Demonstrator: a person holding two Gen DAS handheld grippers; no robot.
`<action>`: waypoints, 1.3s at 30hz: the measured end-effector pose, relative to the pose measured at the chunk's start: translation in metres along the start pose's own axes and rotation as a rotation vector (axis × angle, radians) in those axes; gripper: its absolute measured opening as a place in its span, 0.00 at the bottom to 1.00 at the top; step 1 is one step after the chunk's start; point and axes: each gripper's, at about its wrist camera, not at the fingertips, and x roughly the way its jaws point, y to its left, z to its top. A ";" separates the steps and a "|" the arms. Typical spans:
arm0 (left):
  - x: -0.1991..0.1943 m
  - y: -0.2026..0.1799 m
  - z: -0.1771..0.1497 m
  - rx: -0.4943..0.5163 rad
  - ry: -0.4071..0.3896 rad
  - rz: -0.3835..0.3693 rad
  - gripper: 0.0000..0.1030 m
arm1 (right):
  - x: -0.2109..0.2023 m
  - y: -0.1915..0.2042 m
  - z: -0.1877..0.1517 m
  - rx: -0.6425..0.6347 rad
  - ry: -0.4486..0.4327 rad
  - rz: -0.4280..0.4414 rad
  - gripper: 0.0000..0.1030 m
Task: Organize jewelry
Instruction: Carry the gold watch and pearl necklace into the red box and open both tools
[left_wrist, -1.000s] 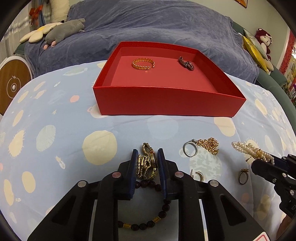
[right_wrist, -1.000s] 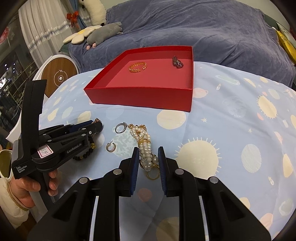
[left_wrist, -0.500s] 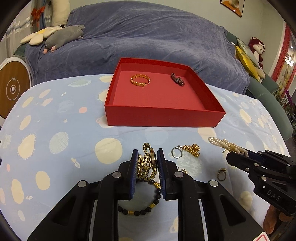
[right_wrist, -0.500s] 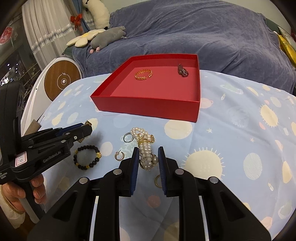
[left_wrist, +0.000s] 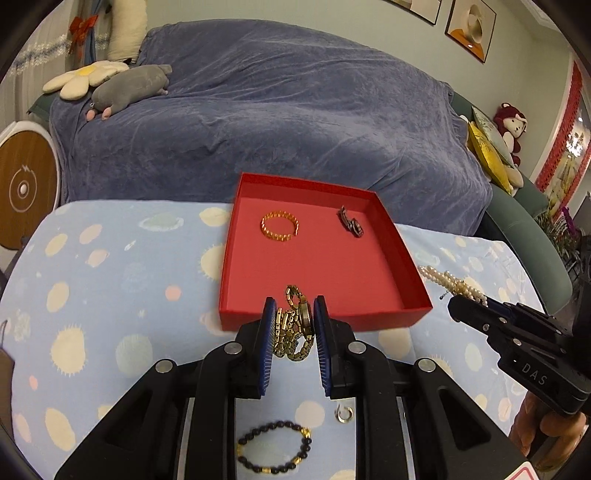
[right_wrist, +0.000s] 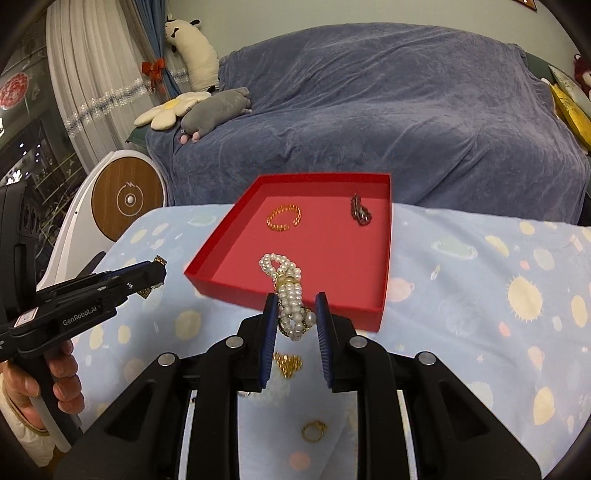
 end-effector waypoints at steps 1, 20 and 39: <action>0.005 -0.002 0.009 0.011 -0.008 0.009 0.17 | 0.007 -0.001 0.009 -0.006 -0.009 -0.010 0.19; 0.153 0.006 0.055 0.047 0.100 0.066 0.17 | 0.150 -0.049 0.045 0.123 0.134 -0.046 0.20; 0.076 0.018 0.046 0.010 0.018 0.064 0.42 | 0.064 -0.056 0.024 0.128 0.078 -0.029 0.27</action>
